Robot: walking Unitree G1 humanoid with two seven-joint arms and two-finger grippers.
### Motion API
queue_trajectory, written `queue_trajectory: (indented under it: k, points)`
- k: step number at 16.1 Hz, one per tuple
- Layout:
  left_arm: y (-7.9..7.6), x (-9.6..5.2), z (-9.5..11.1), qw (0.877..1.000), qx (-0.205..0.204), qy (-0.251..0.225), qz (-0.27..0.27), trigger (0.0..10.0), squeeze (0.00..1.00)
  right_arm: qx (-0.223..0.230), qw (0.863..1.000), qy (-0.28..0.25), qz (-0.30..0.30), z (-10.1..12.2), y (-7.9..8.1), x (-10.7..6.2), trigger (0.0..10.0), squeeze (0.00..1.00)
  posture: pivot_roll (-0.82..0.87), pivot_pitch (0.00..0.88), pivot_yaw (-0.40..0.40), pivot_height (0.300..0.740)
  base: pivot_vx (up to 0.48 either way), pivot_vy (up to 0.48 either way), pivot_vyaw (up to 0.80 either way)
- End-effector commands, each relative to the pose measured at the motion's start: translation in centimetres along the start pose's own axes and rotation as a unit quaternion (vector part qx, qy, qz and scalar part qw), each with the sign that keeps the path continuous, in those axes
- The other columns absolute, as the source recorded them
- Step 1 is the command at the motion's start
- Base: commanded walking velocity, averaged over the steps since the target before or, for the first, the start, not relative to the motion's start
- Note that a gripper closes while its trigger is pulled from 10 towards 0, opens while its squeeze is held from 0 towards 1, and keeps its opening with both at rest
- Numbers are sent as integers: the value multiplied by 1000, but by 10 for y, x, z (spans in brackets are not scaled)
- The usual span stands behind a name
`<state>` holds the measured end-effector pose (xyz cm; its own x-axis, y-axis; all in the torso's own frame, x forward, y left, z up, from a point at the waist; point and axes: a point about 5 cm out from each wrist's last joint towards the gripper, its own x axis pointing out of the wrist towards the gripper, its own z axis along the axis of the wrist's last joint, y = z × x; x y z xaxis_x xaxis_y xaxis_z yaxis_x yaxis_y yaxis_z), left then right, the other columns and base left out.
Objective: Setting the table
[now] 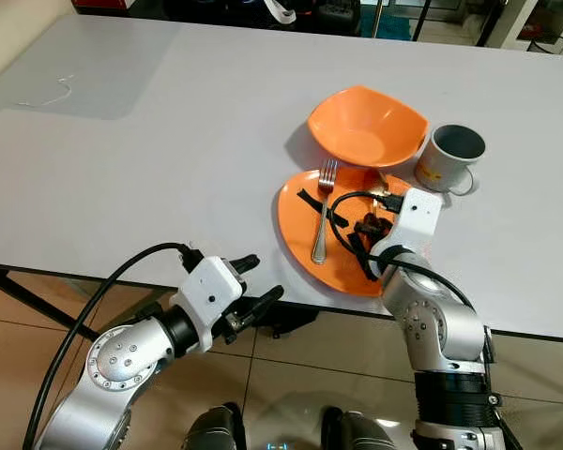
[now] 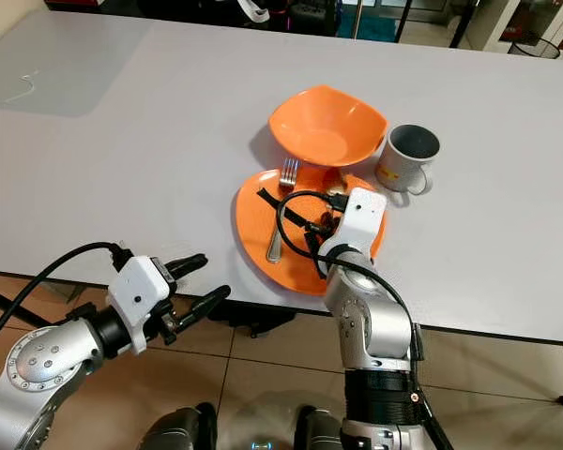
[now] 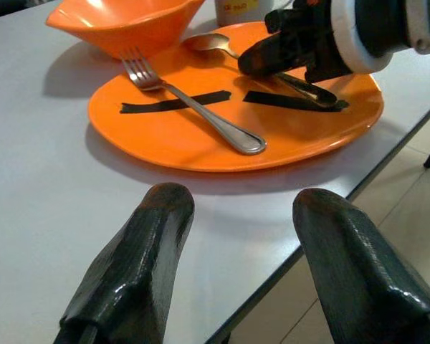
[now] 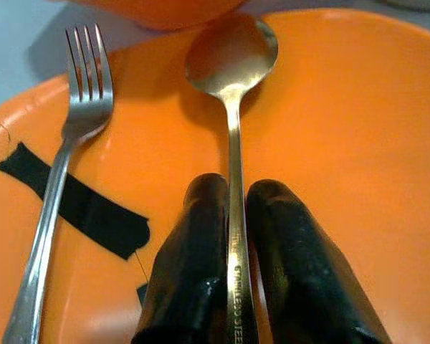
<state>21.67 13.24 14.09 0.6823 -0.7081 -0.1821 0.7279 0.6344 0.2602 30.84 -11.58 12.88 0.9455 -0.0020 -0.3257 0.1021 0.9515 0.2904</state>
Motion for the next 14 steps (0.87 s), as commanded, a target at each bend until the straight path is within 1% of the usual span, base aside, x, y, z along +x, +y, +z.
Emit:
queue_trajectory:
  k: [1,3,4,5,6,7,8,9,10,11,12,13,14]
  points:
    - [0,-2,3,1000,1,-3,-6,10000,0,-5,1000,10,6,0,2,1,10000,1000,194,166,-16,740,0,0,0]
    - [3,-1,3,1000,7,-2,-1,10000,0,-15,1000,9,8,5,4,-3,10000,1000,189,159,-14,740,0,0,0]
    - [5,-1,3,1000,12,-3,2,10000,0,-16,1000,3,9,12,5,-8,10000,604,183,150,-10,740,0,0,0]
    - [7,-2,4,1000,2,-3,12,10000,0,-6,1000,-14,19,22,5,-17,10000,0,175,141,-7,740,0,0,0]
    - [7,-1,7,1000,-9,-15,15,10000,0,-5,998,-48,29,33,4,-26,10000,0,165,128,-4,740,0,0,0]
    - [11,2,11,999,-17,-33,28,10000,0,-11,993,-105,45,49,3,-39,10000,0,152,117,-1,740,0,0,0]
    - [17,6,15,998,-20,-43,50,10000,0,-5,988,-145,56,59,0,-49,10000,0,130,104,4,740,0,480,0]
    - [23,11,15,996,-12,-37,79,10000,0,-1,982,-179,65,66,-4,-57,10000,0,120,102,6,740,0,480,0]
    - [27,15,13,994,-3,-29,103,10000,0,-10,979,-195,61,66,-9,-61,10000,0,102,100,9,740,0,480,0]
    - [42,22,10,985,3,-9,174,10000,0,-49,980,-193,26,59,-23,-66,10000,0,73,99,18,740,0,480,0]
    - [45,24,10,981,-3,-6,192,10000,0,-67,980,-190,3,57,-28,-67,10000,0,73,99,18,740,0,480,0]
    - [50,28,14,978,-13,-16,207,10000,0,-53,981,-189,6,54,-33,-69,10000,0,49,95,29,740,0,480,0]
    - [51,31,17,976,-16,-25,216,10000,0,-58,979,-193,8,51,-37,-71,10000,0,44,96,30,740,0,480,0]
